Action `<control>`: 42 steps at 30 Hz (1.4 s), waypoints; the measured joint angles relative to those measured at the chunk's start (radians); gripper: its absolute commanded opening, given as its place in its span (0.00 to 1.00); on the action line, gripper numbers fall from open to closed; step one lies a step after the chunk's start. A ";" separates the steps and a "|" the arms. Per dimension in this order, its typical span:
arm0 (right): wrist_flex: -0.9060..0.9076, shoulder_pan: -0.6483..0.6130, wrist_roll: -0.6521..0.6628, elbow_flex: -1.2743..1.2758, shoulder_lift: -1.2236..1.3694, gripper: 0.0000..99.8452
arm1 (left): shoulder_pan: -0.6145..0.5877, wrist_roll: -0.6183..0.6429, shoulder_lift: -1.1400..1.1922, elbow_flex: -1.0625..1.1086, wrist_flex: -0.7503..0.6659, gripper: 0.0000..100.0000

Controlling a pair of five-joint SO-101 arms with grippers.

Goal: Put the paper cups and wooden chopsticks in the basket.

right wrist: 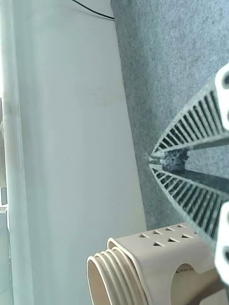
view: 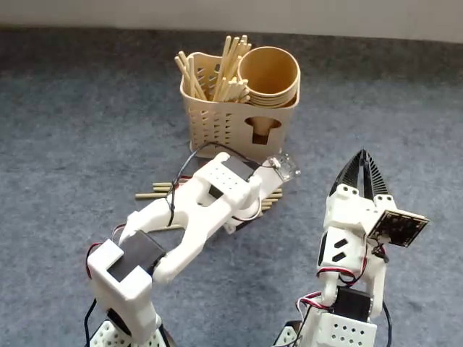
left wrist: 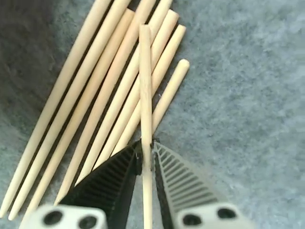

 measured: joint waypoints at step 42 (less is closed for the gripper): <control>0.000 0.000 0.000 0.000 0.000 0.02 | -0.201 0.184 -1.152 0.632 -0.298 0.01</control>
